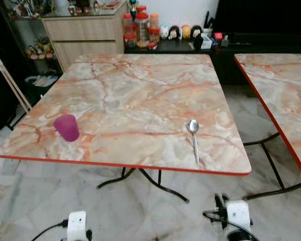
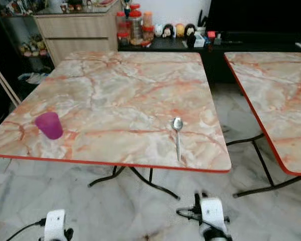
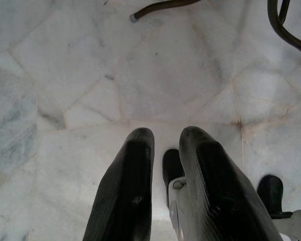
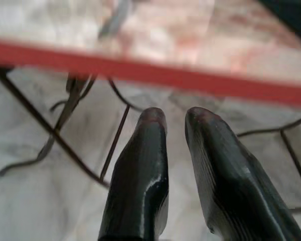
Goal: Setting the table
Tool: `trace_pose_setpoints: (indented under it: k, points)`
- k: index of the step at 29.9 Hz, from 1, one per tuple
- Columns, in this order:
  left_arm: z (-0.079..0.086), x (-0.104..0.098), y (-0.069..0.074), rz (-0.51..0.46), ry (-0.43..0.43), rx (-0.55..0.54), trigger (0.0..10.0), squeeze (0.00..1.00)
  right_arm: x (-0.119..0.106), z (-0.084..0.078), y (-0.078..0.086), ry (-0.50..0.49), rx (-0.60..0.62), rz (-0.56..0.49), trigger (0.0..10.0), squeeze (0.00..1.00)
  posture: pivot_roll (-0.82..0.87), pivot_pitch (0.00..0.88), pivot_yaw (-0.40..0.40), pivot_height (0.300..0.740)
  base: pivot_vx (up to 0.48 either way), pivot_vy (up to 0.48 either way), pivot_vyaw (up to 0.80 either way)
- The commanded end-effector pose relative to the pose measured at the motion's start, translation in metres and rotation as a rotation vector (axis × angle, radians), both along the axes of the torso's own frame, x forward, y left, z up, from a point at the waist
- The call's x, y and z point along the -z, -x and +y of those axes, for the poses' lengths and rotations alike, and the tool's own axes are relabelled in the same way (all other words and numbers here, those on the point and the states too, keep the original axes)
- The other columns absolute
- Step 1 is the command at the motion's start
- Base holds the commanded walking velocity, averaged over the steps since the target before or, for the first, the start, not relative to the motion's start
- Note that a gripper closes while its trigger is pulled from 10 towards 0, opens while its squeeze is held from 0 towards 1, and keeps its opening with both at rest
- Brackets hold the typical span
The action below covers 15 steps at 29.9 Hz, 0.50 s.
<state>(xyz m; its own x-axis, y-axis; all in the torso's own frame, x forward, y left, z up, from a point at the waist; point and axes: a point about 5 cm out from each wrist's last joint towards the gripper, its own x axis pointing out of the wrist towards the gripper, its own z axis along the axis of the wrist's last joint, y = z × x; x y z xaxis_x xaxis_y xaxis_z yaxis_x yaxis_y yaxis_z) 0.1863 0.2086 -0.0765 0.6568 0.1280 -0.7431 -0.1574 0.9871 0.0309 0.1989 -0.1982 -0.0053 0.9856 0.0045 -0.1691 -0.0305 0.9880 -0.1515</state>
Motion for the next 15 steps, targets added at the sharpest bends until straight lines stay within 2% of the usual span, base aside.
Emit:
trace_pose_setpoints:
  k: [1, 2, 5, 7, 15]
  points:
    - [0.002, 0.002, 0.003, 0.025, -0.001, 0.006, 10.0, 0.00, -0.011, 0.007, -0.009, -0.022, -0.021, -0.047, 10.0, 0.00, -0.11, 0.000, 0.041, 0.740, 0.000, 0.000, 0.00]
    - [0.001, 0.001, 0.001, 0.022, 0.000, 0.008, 10.0, 0.00, -0.029, 0.015, -0.023, -0.029, -0.045, -0.121, 10.0, 0.00, -0.10, 0.000, 0.038, 0.740, 0.000, 0.000, 0.00]
    - [0.000, 0.001, 0.001, 0.019, 0.003, 0.004, 10.0, 0.00, -0.048, 0.027, -0.038, -0.056, -0.059, -0.182, 10.0, 0.00, -0.10, 0.000, 0.033, 0.740, 0.000, 0.000, 0.00]
    - [-0.001, 0.001, 0.001, 0.019, 0.006, 0.000, 10.0, 0.00, -0.053, 0.031, -0.042, -0.062, -0.067, -0.190, 10.0, 0.00, -0.09, 0.000, 0.029, 0.740, 0.000, 0.000, 0.00]
    - [-0.004, 0.002, 0.002, 0.019, 0.012, -0.021, 10.0, 0.00, -0.071, 0.050, -0.078, -0.172, -0.052, -0.202, 10.0, 0.00, -0.08, 0.000, 0.016, 0.740, 0.000, 0.000, 0.00]
